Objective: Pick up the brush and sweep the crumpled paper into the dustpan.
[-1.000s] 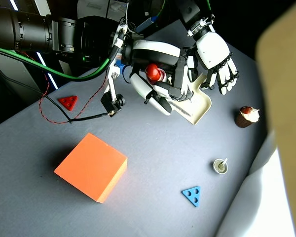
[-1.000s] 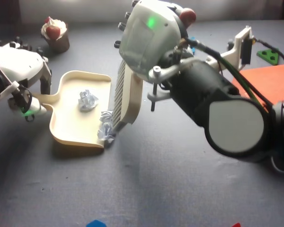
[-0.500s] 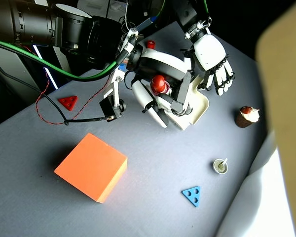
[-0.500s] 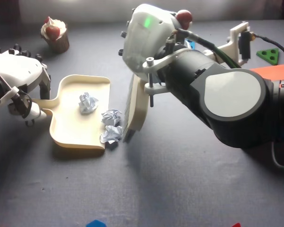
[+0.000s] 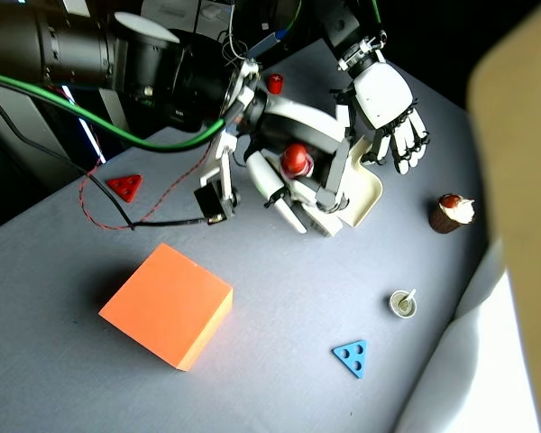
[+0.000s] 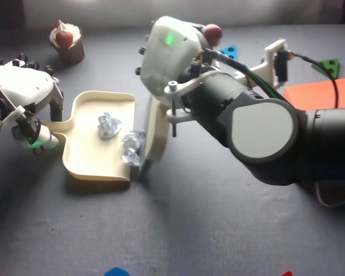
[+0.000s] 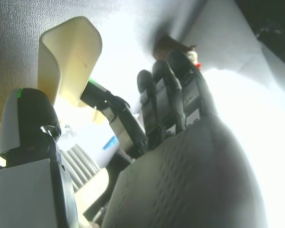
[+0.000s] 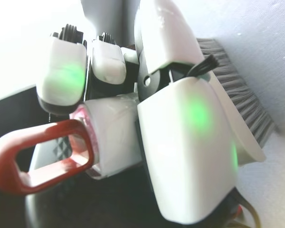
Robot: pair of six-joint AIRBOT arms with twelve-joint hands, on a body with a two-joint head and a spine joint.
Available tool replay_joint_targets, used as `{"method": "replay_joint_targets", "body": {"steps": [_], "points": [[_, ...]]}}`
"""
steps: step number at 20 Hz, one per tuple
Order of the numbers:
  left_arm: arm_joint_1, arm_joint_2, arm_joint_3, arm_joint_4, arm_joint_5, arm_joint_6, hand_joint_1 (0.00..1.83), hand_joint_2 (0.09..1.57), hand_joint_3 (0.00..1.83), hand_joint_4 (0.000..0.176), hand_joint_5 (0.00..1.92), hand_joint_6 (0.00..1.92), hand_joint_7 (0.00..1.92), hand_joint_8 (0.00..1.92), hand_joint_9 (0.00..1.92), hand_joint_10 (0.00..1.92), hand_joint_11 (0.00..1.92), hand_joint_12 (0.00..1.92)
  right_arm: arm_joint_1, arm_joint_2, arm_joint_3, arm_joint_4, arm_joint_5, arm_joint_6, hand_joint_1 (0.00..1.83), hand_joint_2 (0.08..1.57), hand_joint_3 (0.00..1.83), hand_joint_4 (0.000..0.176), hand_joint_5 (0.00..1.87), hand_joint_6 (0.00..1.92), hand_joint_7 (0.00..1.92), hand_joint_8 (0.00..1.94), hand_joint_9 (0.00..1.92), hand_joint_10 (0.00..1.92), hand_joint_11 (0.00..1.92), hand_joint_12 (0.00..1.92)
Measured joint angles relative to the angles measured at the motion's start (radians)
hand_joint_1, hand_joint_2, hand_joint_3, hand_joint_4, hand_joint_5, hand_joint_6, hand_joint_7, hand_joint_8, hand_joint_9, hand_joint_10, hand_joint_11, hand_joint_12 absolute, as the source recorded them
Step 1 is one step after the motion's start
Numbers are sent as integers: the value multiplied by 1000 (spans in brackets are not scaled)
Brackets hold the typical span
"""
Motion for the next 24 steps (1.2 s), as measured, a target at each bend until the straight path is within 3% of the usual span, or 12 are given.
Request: {"method": "replay_joint_targets", "body": {"steps": [1,8,9,10,11,14,16,18,20,21,22,24], "points": [[0,0,0,-1,0,0,1111,1081,0,0,1063,843,380,2,280,2,12,600,-4,-14,8,-22,2,24,1509,1150,0,108,966,1921,951,1941,1309,1921,1498,1921],[0,0,0,-2,-2,7,1109,1079,1,0,1066,838,370,1,272,2,26,607,-25,-51,54,-132,-8,101,1495,1149,0,114,948,1921,944,1941,1303,1921,1505,1921],[0,0,0,-2,-2,6,1088,1087,1,39,1047,869,342,0,246,0,5,604,-26,-53,59,-158,-7,139,1500,1151,0,115,945,1921,943,1941,1301,1921,1505,1921],[0,0,0,-2,-2,6,1097,1092,1,3,1038,885,355,5,261,5,19,609,-27,-56,64,-186,-6,174,1500,1150,0,117,940,1921,953,1941,1301,1921,1503,1921],[0,0,0,-2,-2,6,1097,1099,2,0,1023,910,362,3,277,6,16,615,-31,-59,67,-227,-6,215,1501,1148,0,119,944,1921,965,1941,1318,1921,1516,1921],[0,0,0,-3,-1,6,1109,1077,0,0,1072,829,378,1,279,1,30,603,-32,-64,75,-316,13,312,1490,1155,2,122,974,1921,987,1941,1331,1921,1519,1921],[-1,0,0,-2,-1,7,1115,1071,0,0,1087,804,387,2,282,1,38,607,-32,-68,84,-328,12,316,1504,1153,0,126,928,1921,963,1941,1316,1921,1510,1921],[-1,0,0,-2,-1,10,1100,1081,2,15,1061,847,367,1,259,1,2,607,-37,-72,96,-328,9,340,1491,1161,3,126,935,1921,958,1941,1312,1921,1505,1921],[-1,0,0,-2,-1,10,1098,1082,2,16,1058,853,366,1,256,1,0,607,-55,-76,103,-328,1,356,1490,1162,3,126,936,1921,956,1941,1311,1921,1504,1921],[-1,0,0,-3,-1,11,1098,1082,2,16,1058,853,366,1,256,1,0,607,-63,-77,103,-330,-12,384,1490,1162,3,126,936,1921,956,1941,1311,1921,1504,1921],[-1,0,1,-4,-1,12,1129,1070,0,0,1088,801,384,3,277,4,9,613,-68,-77,103,-344,-24,416,1500,1147,0,122,969,1921,972,1941,1316,1921,1508,1921],[-1,0,1,-3,-2,11,1106,1088,0,0,1047,870,385,4,294,4,17,600,-73,-77,101,-389,-39,460,1491,1136,0,120,959,1921,978,1941,1313,1921,1507,1921]]}}
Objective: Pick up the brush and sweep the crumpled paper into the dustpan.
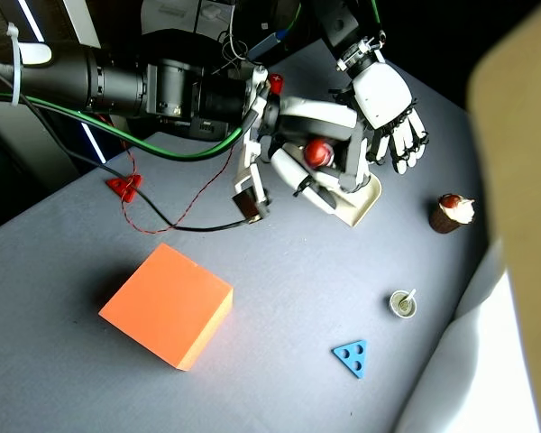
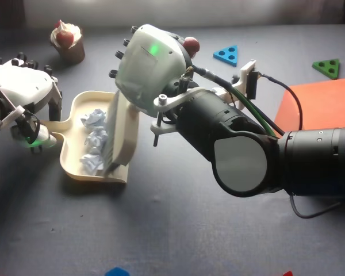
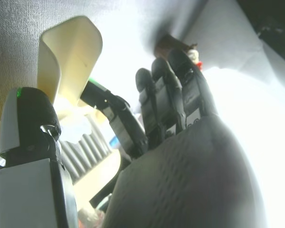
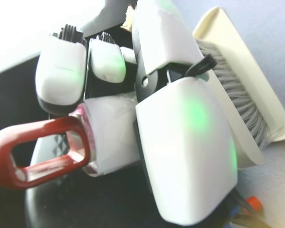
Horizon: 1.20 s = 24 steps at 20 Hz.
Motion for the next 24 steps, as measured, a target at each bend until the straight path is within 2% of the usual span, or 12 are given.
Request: {"method": "replay_joint_targets", "body": {"steps": [2,3,4,6,7,9,11,12,13,16,23,24], "points": [[-1,0,0,0,1,0,1104,1083,0,0,1058,853,381,0,277,0,1,595,-3,-1,-8,-14,-8,7,1491,1143,1,113,972,1921,978,1941,1328,1921,1520,1921],[-1,0,0,0,1,0,1093,1084,0,30,1055,856,379,0,279,1,7,602,-3,-1,-9,-14,-8,10,1489,1142,0,111,984,1921,981,1941,1328,1921,1516,1921],[-1,0,0,-1,1,1,1105,1080,0,4,1065,840,373,1,265,3,5,609,-3,-1,-10,-13,-18,11,1489,1143,1,112,960,1921,977,1941,1320,1921,1511,1921],[-2,0,0,0,1,1,1089,1088,1,32,1045,873,352,1,251,0,15,632,-3,3,-17,-26,-43,10,1493,1153,3,114,948,1921,973,1941,1316,1921,1515,1921],[-2,0,0,0,1,1,1088,1088,1,34,1043,877,354,2,254,2,23,636,-3,12,-26,-61,-43,10,1504,1152,2,114,949,1921,962,1941,1314,1921,1515,1921],[-2,0,0,0,1,1,1107,1081,0,0,1063,843,375,2,278,2,18,636,-2,40,-58,-100,-27,11,1504,1142,0,112,969,1921,968,1941,1324,1921,1524,1921],[-2,0,0,-3,1,1,1106,1079,0,2,1067,837,364,1,261,2,7,636,-2,66,-85,-105,5,1,1500,1142,0,109,983,1921,980,1941,1332,1921,1530,1921],[-3,0,0,-3,1,2,1093,1085,2,25,1051,863,361,0,257,1,5,635,-2,75,-92,-105,20,-11,1509,1141,0,109,975,1921,971,1941,1332,1921,1534,1921],[-3,0,0,-3,2,2,1091,1086,1,30,1048,868,364,2,260,2,10,638,-2,85,-97,-105,31,-21,1503,1146,2,110,974,1921,967,1941,1330,1921,1531,1921],[-6,0,0,-3,2,3,1113,1079,0,0,1069,832,374,0,272,1,1,629,-2,102,-97,-104,33,-26,1501,1157,2,117,938,1921,940,1941,1305,1921,1513,1921],[-6,0,0,-3,3,3,1103,1080,0,9,1065,840,383,1,281,3,30,611,3,132,-100,-72,48,-47,1499,1181,2,122,891,1921,896,1941,1291,1921,1496,1921],[-6,0,0,-3,3,3,1109,1078,0,0,1070,832,383,0,286,3,43,610,5,138,-102,-69,48,-47,1491,1184,2,123,866,1921,911,1941,1293,1921,1487,1921]]}}
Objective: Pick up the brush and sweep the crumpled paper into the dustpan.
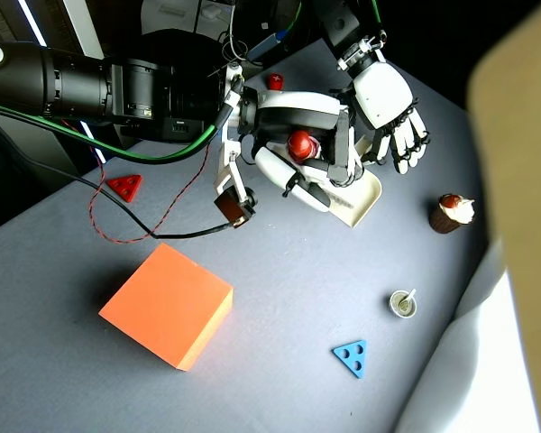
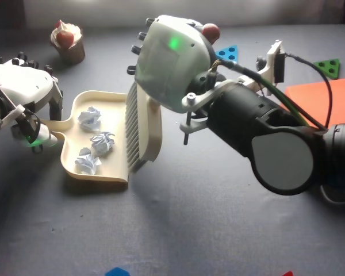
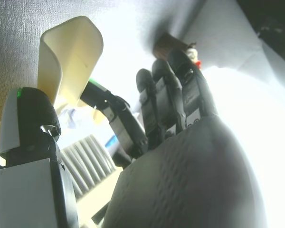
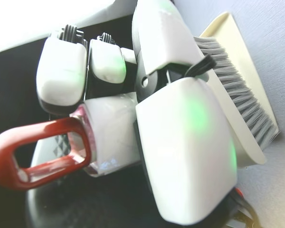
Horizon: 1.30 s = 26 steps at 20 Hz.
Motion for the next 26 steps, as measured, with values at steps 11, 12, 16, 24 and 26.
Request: {"method": "replay_joint_targets", "body": {"steps": [11,12,16,24,26], "points": [[-6,1,0,-1,2,2,1104,1084,0,1,1056,855,371,1,276,0,25,621,-8,171,-142,58,-36,6,1501,1191,0,140,895,1921,926,1941,1302,1921,1500,1921],[-6,2,0,-1,1,3,1111,1086,0,0,1052,861,370,0,271,0,7,615,-8,181,-151,61,-32,-2,1505,1199,2,140,885,1921,926,1941,1308,1921,1505,1921],[-6,4,0,-1,1,3,1102,1087,0,2,1049,866,356,0,259,1,8,611,-8,216,-201,64,-32,-37,1504,1201,1,137,841,1921,924,1941,1314,1921,1497,1921],[-8,8,0,-1,-2,3,978,936,0,102,551,0,315,4,276,5,17,605,-8,221,-285,126,-24,-150,1449,1189,0,128,892,1921,941,1941,1300,1921,1485,1921],[-8,8,0,-1,-2,3,981,926,0,113,520,0,312,1,281,4,4,609,-8,229,-296,128,-29,-159,1402,1181,0,0,862,1921,1008,1941,1326,1921,1508,1921]]}}
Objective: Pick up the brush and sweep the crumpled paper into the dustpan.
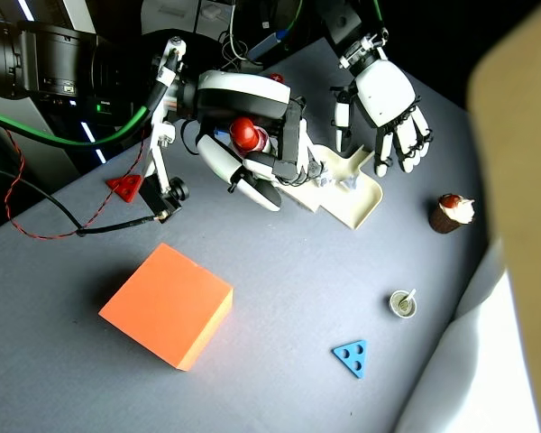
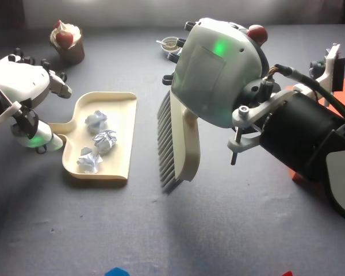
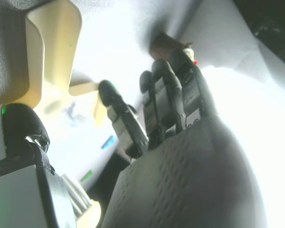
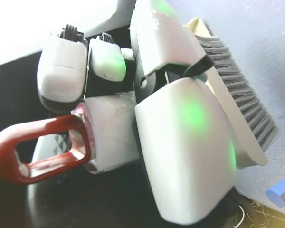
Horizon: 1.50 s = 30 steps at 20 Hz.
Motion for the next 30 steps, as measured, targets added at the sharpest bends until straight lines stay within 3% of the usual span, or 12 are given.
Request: {"method": "replay_joint_targets", "body": {"steps": [2,4,5,6,8,11,13,15,16,19,27,30], "points": [[0,0,0,0,0,0,960,918,0,114,520,4,327,10,295,7,10,633,0,3,-13,29,-5,-29,1168,1130,0,0,954,1043,1131,1941,1370,1921,1538,1921],[0,0,0,0,0,0,951,938,3,107,523,3,323,4,277,1,0,606,0,4,-32,92,-8,-81,1152,963,0,0,1007,637,1057,1941,1249,1921,1432,1921],[0,2,-2,0,1,0,952,941,4,102,536,8,325,4,278,2,0,603,0,7,-44,138,-10,-109,1068,925,4,0,841,1581,955,1941,1122,1921,1309,1921],[-1,4,-3,0,1,0,960,944,4,87,569,19,336,8,292,7,9,608,0,13,-55,171,-16,-143,1042,866,0,0,829,1853,884,1941,1016,1921,1183,1921],[-11,8,-5,-1,3,12,957,963,4,79,612,11,362,4,308,4,21,618,0,26,-76,230,-35,-209,996,806,0,9,517,1918,608,1941,693,1921,776,1921],[-55,23,-7,-6,16,56,936,970,4,84,645,12,357,0,297,0,12,619,0,43,-111,317,-60,-273,887,788,0,0,495,1301,265,1910,323,1921,307,1921],[-91,28,-7,-13,37,91,924,974,5,82,651,12,358,0,303,3,22,623,11,60,-143,403,-52,-293,743,815,2,0,365,408,422,622,299,916,17,1550],[-127,33,-7,-30,64,129,916,973,3,86,658,13,379,9,322,10,35,627,38,85,-167,488,-35,-317,536,812,2,0,127,27,219,46,173,166,0,642],[-142,37,-11,-38,71,145,912,971,2,80,655,10,379,8,326,11,34,626,53,98,-175,529,-33,-332,548,794,0,0,50,5,109,8,84,53,11,319],[-217,55,-29,-78,109,219,917,974,3,81,650,5,371,3,312,3,24,620,116,138,-195,737,-40,-378,529,796,2,0,0,0,0,0,0,0,0,30],[-316,88,-75,-211,143,368,871,990,4,105,601,0,375,4,312,1,11,616,121,294,-252,1015,60,-441,499,813,6,0,0,0,0,0,0,0,2,0],[-335,91,-77,-209,163,371,904,982,0,94,610,5,381,4,325,4,24,629,111,391,-253,904,254,-208,474,825,8,0,0,0,0,0,0,0,0,0]]}}
